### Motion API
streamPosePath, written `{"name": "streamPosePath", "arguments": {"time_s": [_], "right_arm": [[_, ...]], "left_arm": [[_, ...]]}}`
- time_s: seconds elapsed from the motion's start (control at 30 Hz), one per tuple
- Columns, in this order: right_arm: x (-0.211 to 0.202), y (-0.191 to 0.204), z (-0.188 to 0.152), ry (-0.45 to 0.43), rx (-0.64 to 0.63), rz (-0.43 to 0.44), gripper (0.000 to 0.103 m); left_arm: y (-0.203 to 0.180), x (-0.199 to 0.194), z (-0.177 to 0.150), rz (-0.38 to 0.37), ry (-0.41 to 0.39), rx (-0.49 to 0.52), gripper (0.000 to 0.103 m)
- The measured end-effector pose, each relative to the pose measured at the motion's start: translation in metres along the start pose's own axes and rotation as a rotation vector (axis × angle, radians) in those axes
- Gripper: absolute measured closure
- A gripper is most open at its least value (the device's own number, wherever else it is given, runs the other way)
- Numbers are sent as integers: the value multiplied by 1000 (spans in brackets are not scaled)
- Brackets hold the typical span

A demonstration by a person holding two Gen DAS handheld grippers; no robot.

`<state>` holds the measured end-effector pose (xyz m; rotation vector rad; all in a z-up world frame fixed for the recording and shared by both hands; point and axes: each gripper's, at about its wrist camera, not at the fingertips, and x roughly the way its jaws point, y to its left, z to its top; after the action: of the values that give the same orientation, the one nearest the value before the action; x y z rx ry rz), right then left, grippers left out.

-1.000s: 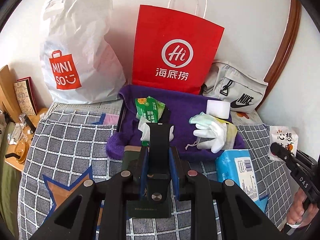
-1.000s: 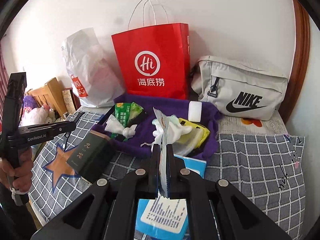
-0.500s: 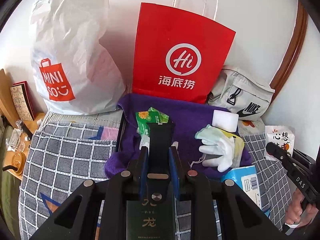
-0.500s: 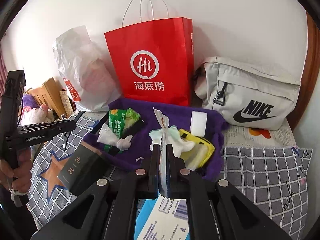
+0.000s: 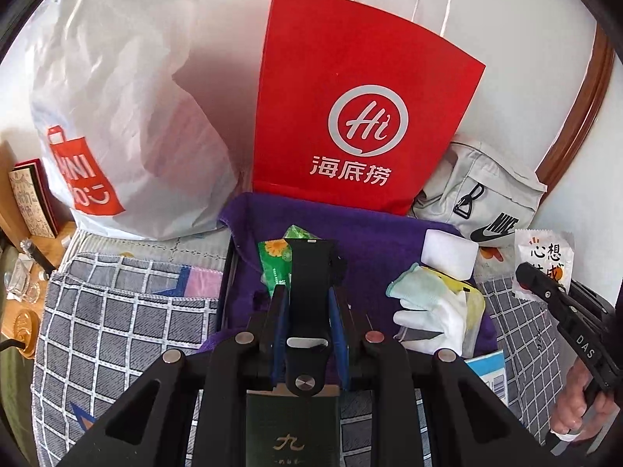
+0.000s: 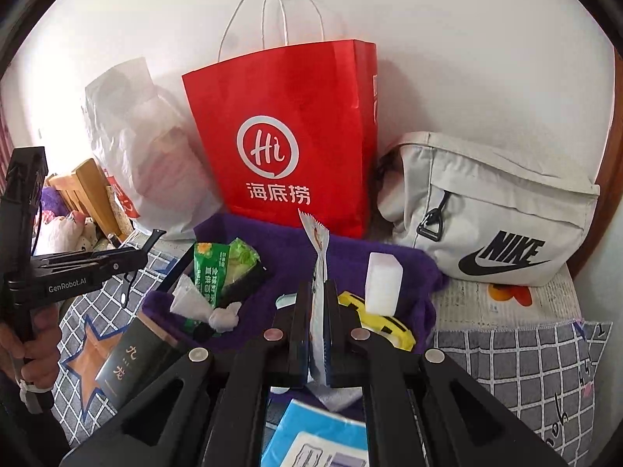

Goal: Organize soft objects
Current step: 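Carry the packet and black strap with both tools toward the purple towel, then open the left tool to drop the strap on the towel while the right tool releases the packet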

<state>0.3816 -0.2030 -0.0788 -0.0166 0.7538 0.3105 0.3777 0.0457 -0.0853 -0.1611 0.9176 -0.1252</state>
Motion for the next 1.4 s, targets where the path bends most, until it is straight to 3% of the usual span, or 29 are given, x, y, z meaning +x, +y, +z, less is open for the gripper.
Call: {"name": "streamPosePath", "arguments": {"time_s": [0.6, 0.87, 1.33, 1.4], "right_arm": [[46, -27, -9, 103, 38, 13, 98], [67, -31, -12, 131, 112, 139, 97], [93, -24, -21, 191, 129, 159, 95], [93, -24, -20, 193, 126, 162, 89]], "left_arm": [[-2, 54, 8, -28, 53, -38, 83], [-7, 70, 5, -25, 94, -10, 83], [-5, 93, -1, -7, 159, -19, 82], [-5, 94, -1, -6, 163, -18, 82]]}}
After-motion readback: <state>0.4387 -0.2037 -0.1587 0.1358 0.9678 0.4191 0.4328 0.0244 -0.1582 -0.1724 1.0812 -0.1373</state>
